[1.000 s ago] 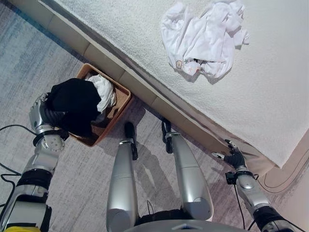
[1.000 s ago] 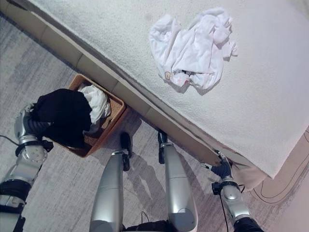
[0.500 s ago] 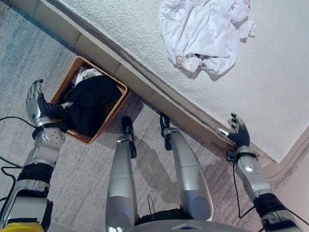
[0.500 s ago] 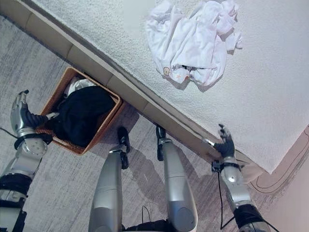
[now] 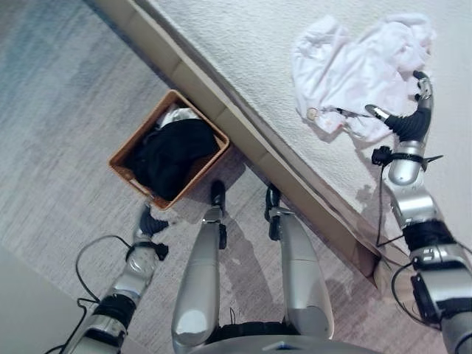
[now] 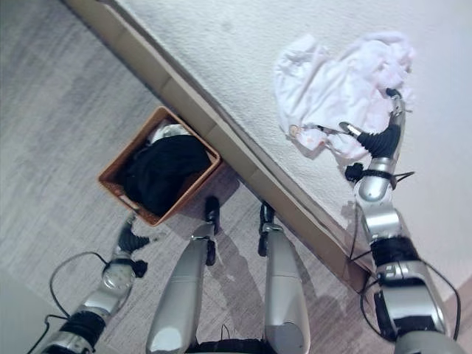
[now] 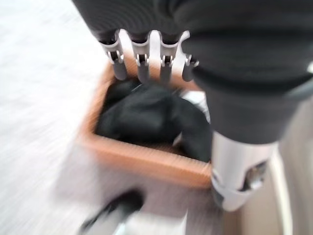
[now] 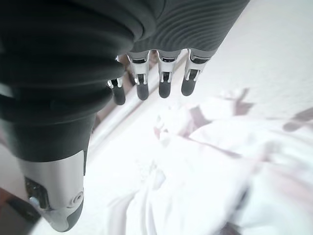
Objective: Pick up clothes into the bucket
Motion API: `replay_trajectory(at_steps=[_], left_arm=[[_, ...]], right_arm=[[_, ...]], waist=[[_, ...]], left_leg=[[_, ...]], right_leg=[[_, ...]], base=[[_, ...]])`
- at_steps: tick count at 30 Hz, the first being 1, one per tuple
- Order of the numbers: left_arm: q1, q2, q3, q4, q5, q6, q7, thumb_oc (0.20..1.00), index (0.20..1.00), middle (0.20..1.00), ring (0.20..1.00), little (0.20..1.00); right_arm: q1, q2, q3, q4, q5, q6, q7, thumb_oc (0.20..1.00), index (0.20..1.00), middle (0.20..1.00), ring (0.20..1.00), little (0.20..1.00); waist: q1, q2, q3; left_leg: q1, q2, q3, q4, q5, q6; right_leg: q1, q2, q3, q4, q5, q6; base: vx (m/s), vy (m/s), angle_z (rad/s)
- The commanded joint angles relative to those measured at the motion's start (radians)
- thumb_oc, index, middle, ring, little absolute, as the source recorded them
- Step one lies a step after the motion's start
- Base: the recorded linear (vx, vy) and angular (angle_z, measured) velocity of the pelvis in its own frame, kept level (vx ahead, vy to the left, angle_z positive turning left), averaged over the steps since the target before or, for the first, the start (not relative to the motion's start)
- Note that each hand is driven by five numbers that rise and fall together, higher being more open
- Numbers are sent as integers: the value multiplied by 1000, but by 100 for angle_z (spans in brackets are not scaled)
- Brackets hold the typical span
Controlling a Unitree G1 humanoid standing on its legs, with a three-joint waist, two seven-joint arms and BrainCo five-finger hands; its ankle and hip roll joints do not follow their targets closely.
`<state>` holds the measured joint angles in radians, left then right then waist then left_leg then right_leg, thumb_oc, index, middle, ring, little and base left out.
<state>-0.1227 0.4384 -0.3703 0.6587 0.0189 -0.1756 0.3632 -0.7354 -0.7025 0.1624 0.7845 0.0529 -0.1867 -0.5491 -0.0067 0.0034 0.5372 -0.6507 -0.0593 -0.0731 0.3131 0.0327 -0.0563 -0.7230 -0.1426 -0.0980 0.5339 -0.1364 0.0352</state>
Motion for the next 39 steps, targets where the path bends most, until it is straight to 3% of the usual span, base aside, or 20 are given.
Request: replay_trajectory(at_steps=[1, 7, 8, 9, 10, 11, 12, 15, 16, 19, 23, 24, 25, 26, 29, 34, 39], left_arm=[[73, -1, -23, -27, 16, -25, -65, 1000, 1000, 1000, 1000, 1000], [101, -74, -102, -6, -75, -19, -71, 1000, 1000, 1000, 1000, 1000], [107, -92, -107, -16, -122, -20, -67, 1000, 1000, 1000, 1000, 1000], [105, -91, -106, -17, -122, -21, -66, 1000, 1000, 1000, 1000, 1000], [110, -101, -107, -20, -145, -21, -65, 1000, 1000, 1000, 1000, 1000], [107, -104, -108, -36, -169, -21, -66, 1000, 1000, 1000, 1000, 1000], [110, -108, -104, -42, -191, -21, -73, 1000, 1000, 1000, 1000, 1000], [117, -106, -80, -74, -226, -8, -131, 1000, 1000, 1000, 1000, 1000], [120, -107, -76, -77, -224, -3, -148, 1000, 1000, 1000, 1000, 1000], [114, -116, -84, -67, -216, 8, -183, 1000, 1000, 1000, 1000, 1000], [76, -129, -106, -48, -222, 6, -185, 1000, 1000, 1000, 1000, 1000], [60, -131, -113, -56, -225, 3, -183, 1000, 1000, 1000, 1000, 1000], [64, -132, -114, -55, -226, 3, -184, 1000, 1000, 1000, 1000, 1000], [53, -128, -113, -63, -224, 0, -177, 1000, 1000, 1000, 1000, 1000], [48, -127, -114, -62, -217, -2, -172, 1000, 1000, 1000, 1000, 1000], [46, -117, -82, -19, -204, -5, -150, 1000, 1000, 1000, 1000, 1000], [59, -98, -34, 75, -175, 5, -141, 1000, 1000, 1000, 1000, 1000]], right_arm=[[-58, -111, 5, 77, 63, 22, -2, 1000, 1000, 1000, 1000, 1000], [-156, -148, 80, 352, 94, 70, 30, 1000, 1000, 1000, 1000, 1000], [-162, -141, 92, 420, 107, 88, 49, 1000, 1000, 1000, 1000, 1000], [-166, -142, 92, 421, 108, 87, 49, 1000, 1000, 1000, 1000, 1000], [-167, -138, 101, 444, 107, 95, 64, 1000, 1000, 1000, 1000, 1000], [-166, -135, 109, 465, 111, 102, 89, 1000, 1000, 1000, 1000, 1000], [-160, -131, 128, 479, 110, 111, 123, 1000, 1000, 1000, 1000, 1000], [-134, -141, 160, 509, 149, 129, 286, 1000, 1000, 1000, 1000, 1000], [-122, -141, 172, 514, 146, 132, 343, 617, 617, 617, 617, 617], [-114, -142, 192, 544, 121, 143, 411, 200, 200, 200, 200, 200], [-146, -147, 236, 522, 83, 126, 398, 200, 200, 200, 200, 200], [-155, -159, 254, 490, 69, 116, 393, 200, 200, 200, 200, 200], [-152, -158, 257, 490, 68, 116, 394, 200, 200, 200, 200, 200], [-185, -182, 286, 445, 46, 111, 375, 200, 200, 200, 200, 200], [-204, -208, 295, 403, 48, 105, 354, 200, 200, 200, 200, 200], [-222, -282, 248, 220, 92, 75, 263, 200, 200, 200, 200, 200], [-183, -355, 174, 63, 139, 45, 231, 200, 200, 200, 200, 200]], waist=[[5, 52, -17], [38, 96, -17], [46, 105, -17], [48, 110, -17], [52, 112, -17], [59, 124, -17], [63, 126, -17], [76, 141, -17], [79, 144, -17], [83, 148, -17], [76, 137, -17], [75, 136, -17], [71, 130, -17], [67, 121, -17], [60, 104, -17], [39, 55, -17], [26, 9, -35]], left_leg=[[-1, -17, -32, 15, -36, 14], [17, -31, -99, -60, 17, 3], [38, -33, -112, -69, -4, 2], [19, -32, -112, -72, 25, 3], [41, -34, -116, -77, 2, 2], [23, -33, -121, -87, 36, 3], [44, -33, -125, -94, 15, 0], [49, -33, -149, -124, 39, -3], [53, -32, -155, -135, 48, -4], [69, -31, -165, -162, 65, -3], [90, -25, -159, -180, 68, -1], [70, -20, -156, -175, 91, 2], [92, -23, -155, -176, 65, 1], [73, -19, -148, -165, 84, 3], [79, -18, -139, -149, 72, 4], [124, -13, -120, -116, 41, 3], [206, -6, -108, -100, 13, 3]], right_leg=[[45, -36, 18, -74, 56, 52], [51, -65, -49, -43, 28, 44], [63, -69, -51, -25, -10, 48], [48, -70, -60, -34, 22, 42], [62, -71, -54, -22, -11, 48], [43, -74, -70, -27, 17, 42], [55, -75, -64, -13, -16, 48], [51, -86, -84, 3, -32, 43], [51, -89, -90, 7, -36, 43], [54, -94, -96, 13, -41, 43], [67, -88, -88, -5, -31, 48], [56, -80, -93, -29, 13, 45], [72, -82, -84, -18, -22, 51], [65, -72, -83, -44, 22, 48], [77, -65, -71, -53, 31, 51], [151, -52, -60, -90, 50, 58], [259, -48, -63, -138, 67, 65]], base=[[-13, -130, 44], [-4, -99, 42], [-10, -84, 35], [79, -87, 23], [-86, -11, 24], [72, -91, 23], [-19, -72, 21], [12, -101, 11], [1, -68, 13], [9, -27, 14], [-17, 11, 1], [-4, 6, -3], [-92, 49, -6], [0, 0, 0], [-31, 42, -11], [0, 25, -14], [23, 29, -10]])
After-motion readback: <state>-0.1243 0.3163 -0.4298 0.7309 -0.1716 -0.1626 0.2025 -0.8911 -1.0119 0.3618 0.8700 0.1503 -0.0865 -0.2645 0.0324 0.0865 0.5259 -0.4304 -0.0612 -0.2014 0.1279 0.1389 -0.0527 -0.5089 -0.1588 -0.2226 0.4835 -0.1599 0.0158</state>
